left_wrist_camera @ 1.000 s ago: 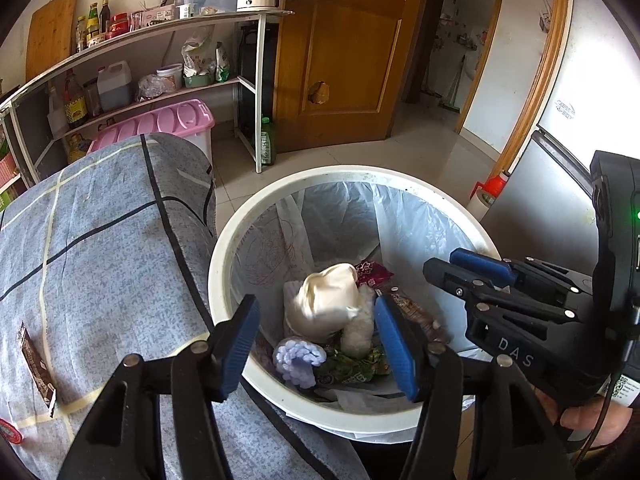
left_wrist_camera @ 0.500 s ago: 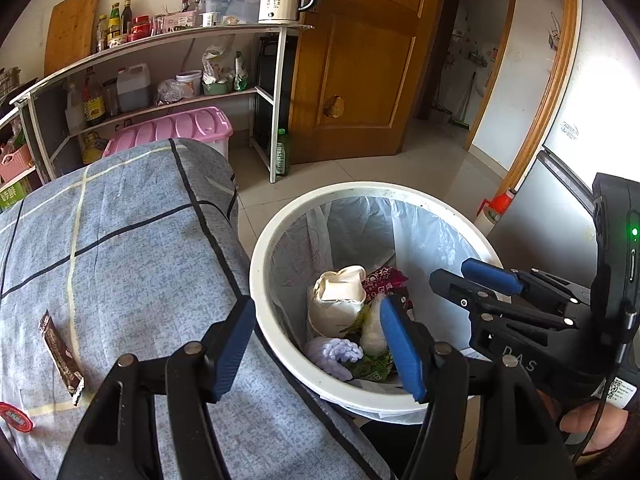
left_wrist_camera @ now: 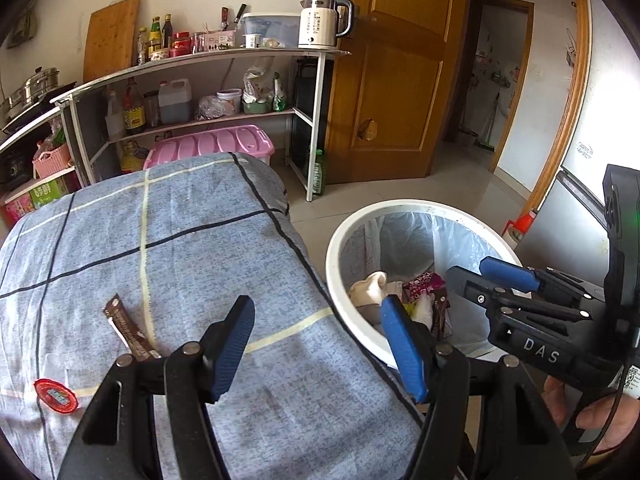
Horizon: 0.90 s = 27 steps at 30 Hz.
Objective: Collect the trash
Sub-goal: 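Move both open grippers back over the remaining cup and wrapper on the table, then grasp the clear red-lidded cup with the left gripper while the right gripper grasps the brown wrapper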
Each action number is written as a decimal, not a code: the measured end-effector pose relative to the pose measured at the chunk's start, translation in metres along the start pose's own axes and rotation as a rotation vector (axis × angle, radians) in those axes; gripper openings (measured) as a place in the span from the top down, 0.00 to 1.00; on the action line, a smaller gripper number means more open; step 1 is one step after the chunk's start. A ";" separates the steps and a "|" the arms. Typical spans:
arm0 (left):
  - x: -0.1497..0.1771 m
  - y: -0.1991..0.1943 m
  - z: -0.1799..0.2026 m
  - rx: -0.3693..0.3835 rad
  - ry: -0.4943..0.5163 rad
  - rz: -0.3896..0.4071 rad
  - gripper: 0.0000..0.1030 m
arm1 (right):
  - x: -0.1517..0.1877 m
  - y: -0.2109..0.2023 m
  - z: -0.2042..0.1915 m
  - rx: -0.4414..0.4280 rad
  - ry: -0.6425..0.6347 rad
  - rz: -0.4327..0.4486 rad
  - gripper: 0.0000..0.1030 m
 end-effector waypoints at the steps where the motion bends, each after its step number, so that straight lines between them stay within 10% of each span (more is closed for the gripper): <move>1: 0.002 -0.003 -0.005 0.000 -0.011 0.002 0.34 | 0.001 0.000 -0.005 -0.007 -0.006 0.001 0.51; 27: 0.085 -0.063 -0.151 -0.251 -0.220 -0.012 0.33 | 0.030 0.038 -0.146 -0.222 -0.148 -0.065 0.47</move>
Point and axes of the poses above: each gripper's, at about its wrist camera, not at the fingertips, and y roughly the way its jaws point, z to its right, x to its underside, the point moved 8 cm from there along y, roughly the way its jaws point, and after that the axes turned 10 degrees about y, right-handed, at the moved point
